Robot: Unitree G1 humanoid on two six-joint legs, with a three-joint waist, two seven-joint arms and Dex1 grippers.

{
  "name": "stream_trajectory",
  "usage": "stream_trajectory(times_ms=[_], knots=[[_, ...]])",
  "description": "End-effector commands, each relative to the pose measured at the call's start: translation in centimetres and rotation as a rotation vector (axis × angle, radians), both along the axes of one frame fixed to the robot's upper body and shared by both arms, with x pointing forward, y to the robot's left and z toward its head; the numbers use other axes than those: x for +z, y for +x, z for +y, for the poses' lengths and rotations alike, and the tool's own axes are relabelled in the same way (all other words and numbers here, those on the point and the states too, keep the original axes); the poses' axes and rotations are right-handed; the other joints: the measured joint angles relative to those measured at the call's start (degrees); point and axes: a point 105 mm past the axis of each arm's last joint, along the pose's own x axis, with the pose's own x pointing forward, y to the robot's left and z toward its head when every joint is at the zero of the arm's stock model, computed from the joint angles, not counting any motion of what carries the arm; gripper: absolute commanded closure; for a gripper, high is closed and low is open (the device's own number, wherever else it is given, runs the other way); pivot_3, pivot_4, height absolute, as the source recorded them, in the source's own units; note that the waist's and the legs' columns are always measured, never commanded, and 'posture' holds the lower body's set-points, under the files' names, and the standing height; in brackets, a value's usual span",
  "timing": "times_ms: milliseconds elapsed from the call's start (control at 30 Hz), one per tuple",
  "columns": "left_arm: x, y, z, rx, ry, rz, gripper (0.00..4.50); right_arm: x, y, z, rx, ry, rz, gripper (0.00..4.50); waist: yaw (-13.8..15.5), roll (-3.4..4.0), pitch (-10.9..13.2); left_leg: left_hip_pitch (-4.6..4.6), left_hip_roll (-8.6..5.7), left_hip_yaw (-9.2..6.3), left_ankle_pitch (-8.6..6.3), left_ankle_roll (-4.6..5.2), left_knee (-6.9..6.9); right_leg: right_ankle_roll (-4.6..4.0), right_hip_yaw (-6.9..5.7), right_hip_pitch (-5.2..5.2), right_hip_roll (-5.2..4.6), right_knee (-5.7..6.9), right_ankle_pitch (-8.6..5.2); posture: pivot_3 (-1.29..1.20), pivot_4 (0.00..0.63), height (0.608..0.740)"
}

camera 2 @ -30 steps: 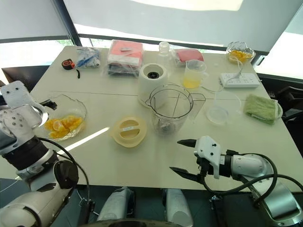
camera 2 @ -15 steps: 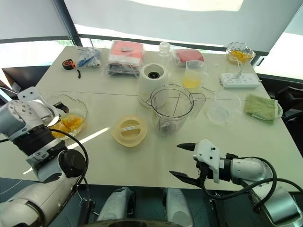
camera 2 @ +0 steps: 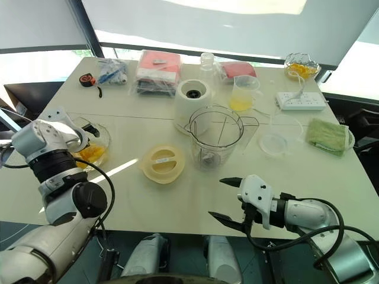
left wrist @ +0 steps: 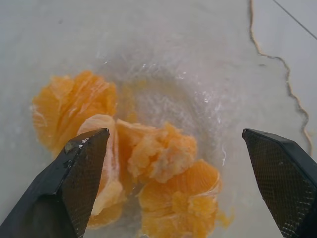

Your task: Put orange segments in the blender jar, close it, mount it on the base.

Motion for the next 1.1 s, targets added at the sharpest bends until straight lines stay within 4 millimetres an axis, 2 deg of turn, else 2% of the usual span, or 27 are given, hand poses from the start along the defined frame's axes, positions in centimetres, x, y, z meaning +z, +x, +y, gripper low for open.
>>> stream_trajectory(times_ms=[33, 300, 467, 600, 800, 1100], knots=[[0.7, 0.7, -0.4, -0.004, -0.010, -0.040, 0.01, 0.9, -0.3, 0.6, 0.020, 0.007, -0.043, 0.00, 0.0, 0.00, 0.0, 0.00, 0.00, 0.00, 0.00, 0.00, 0.00, 0.00, 0.00, 0.00, 0.00, 0.00, 0.00, 0.00, 0.150, 0.740], [-1.8, 0.4, -0.8, 0.018, -0.040, 0.014, 0.01, 1.8, 0.2, 0.7, -0.019, 0.054, -0.044, 0.00, 0.0, 0.00, 0.0, 0.00, 0.00, 0.00, 0.00, 0.00, 0.00, 0.03, 0.00, 0.00, 0.01, 0.01, 0.02, 0.00, 0.150, 0.740], [-2.2, 0.3, -1.0, 0.027, -0.043, 0.022, 0.01, 1.6, -0.3, 0.8, -0.010, 0.045, -0.016, 0.00, 0.1, 0.00, 0.0, 0.00, -0.01, -0.01, 0.00, 0.00, 0.00, 0.04, 0.00, 0.00, 0.00, 0.01, 0.02, 0.00, 0.150, 0.740], [-2.8, 0.3, -1.0, 0.037, -0.044, 0.031, 0.01, 1.7, 0.0, 0.5, -0.040, 0.051, -0.027, 0.00, 0.0, 0.00, 0.0, 0.00, -0.02, 0.01, 0.00, 0.00, 0.00, 0.04, 0.00, 0.00, -0.01, 0.00, 0.02, 0.00, 0.150, 0.740], [-3.8, 0.6, -1.4, 0.020, -0.016, 0.028, 0.01, 3.4, 2.5, 0.2, -0.214, 0.227, -0.085, 0.00, 0.0, 0.03, 0.0, 0.03, -0.01, -0.02, 0.00, 0.00, 0.00, 0.03, 0.00, 0.00, 0.01, 0.06, 0.03, 0.00, 0.150, 0.740], [-4.1, 0.8, -1.0, 0.034, -0.020, 0.031, 0.01, 3.3, 2.0, 0.4, -0.193, 0.191, -0.068, 0.00, 0.0, 0.04, 0.0, 0.02, -0.03, -0.01, 0.01, -0.01, 0.00, 0.04, 0.00, 0.01, -0.02, 0.04, 0.03, 0.00, 0.150, 0.740]])
